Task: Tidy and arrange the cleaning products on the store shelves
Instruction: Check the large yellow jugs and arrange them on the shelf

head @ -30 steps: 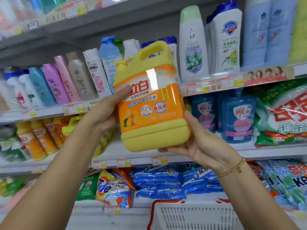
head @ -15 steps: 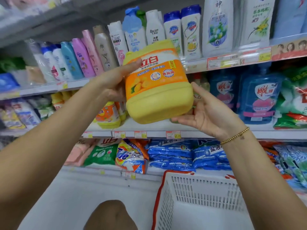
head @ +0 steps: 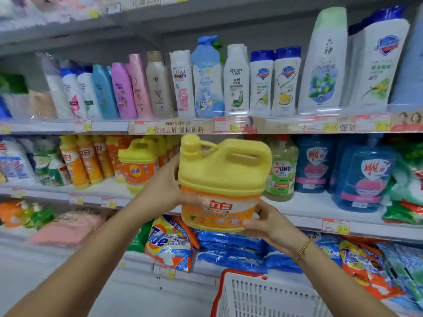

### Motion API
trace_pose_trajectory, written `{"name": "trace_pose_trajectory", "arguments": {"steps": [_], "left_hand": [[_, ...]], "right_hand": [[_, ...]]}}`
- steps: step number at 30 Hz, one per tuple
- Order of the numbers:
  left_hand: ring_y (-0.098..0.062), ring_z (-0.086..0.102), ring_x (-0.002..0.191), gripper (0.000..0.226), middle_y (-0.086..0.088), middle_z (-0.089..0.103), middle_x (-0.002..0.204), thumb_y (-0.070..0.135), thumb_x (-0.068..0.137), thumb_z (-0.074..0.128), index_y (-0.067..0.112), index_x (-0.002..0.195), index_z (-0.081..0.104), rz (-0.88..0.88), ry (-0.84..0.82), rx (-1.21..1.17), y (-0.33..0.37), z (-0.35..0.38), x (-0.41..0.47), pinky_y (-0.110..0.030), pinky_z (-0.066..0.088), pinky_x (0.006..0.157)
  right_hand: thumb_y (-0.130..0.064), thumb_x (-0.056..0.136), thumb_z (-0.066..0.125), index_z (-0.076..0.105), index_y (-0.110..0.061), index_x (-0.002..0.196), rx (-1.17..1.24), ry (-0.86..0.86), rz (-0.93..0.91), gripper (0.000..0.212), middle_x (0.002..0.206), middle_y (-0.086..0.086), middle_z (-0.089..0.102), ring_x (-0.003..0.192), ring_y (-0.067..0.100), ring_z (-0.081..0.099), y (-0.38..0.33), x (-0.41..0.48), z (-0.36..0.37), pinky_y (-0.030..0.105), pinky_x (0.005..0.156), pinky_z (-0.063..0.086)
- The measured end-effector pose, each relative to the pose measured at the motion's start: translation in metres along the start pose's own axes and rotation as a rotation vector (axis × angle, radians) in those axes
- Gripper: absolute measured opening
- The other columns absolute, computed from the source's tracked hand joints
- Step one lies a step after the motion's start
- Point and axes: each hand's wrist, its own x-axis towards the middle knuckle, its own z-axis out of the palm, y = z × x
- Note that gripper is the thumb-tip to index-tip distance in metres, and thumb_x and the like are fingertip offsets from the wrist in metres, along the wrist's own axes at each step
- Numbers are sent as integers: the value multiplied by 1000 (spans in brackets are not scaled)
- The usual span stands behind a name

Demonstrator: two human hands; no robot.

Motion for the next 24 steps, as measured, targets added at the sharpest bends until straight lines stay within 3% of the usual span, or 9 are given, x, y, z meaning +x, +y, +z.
{"name": "trace_pose_trajectory", "arguments": {"steps": [4,7,9,11,13,17,19,21,24], "left_hand": [[20,52,103,89,31,60,109,34,39,96,52,110,45,105,77,141,-39,-4,12,-2,43,80],[10,55,107,83,33,56,116,52,42,86,53,114,46,183,120,191,-72,-7,31,-8,46,85],[7,56,106,82,30,58,114,42,48,91,53,115,46,181,163,181,-97,-10,49,-15,49,84],[8,56,104,83,28,59,113,25,53,94,49,116,46,144,201,130,-121,-12,72,-17,50,82],[9,55,105,86,24,60,114,22,52,94,49,117,44,85,223,91,-146,-13,99,-14,48,80],[-5,60,106,90,12,64,115,26,48,96,32,125,49,-78,209,-27,-195,-14,155,-23,51,84],[-14,65,105,95,4,69,113,33,39,97,23,123,54,-134,220,-105,-219,-13,181,-38,55,89],[-17,64,111,101,3,66,122,44,38,95,30,128,52,-172,197,-110,-231,-15,203,-45,52,94],[-20,41,136,117,9,40,150,67,42,88,50,141,27,-201,156,24,-259,-20,246,-46,36,110]], "right_hand": [[15,75,69,60,-14,103,-273,84,-7,42,100,1,69,83,6,69,4,46,9,21,64,54],[1,94,50,59,-12,87,-197,203,-6,17,82,9,65,74,23,64,12,90,17,30,48,55],[-9,97,48,58,-12,85,-244,345,26,16,82,10,62,76,28,58,16,123,15,31,50,55],[-8,88,63,59,-16,85,-504,382,-42,9,82,4,63,79,23,61,30,154,3,30,64,55],[-18,83,71,63,-13,100,-858,363,-64,20,90,1,66,82,18,64,46,180,-6,32,74,53],[-29,93,55,47,-19,134,-1295,379,-77,42,122,9,57,107,24,56,65,208,-21,30,81,43],[-31,94,53,30,-27,147,-1315,378,-59,57,123,10,56,108,24,57,76,222,-29,29,81,44],[-30,93,56,20,-30,149,-1181,377,-53,67,122,8,58,105,22,60,85,234,-27,28,83,47],[-29,91,60,21,-23,147,-1068,411,-46,68,122,5,61,108,24,60,98,262,-26,32,89,49]]}}
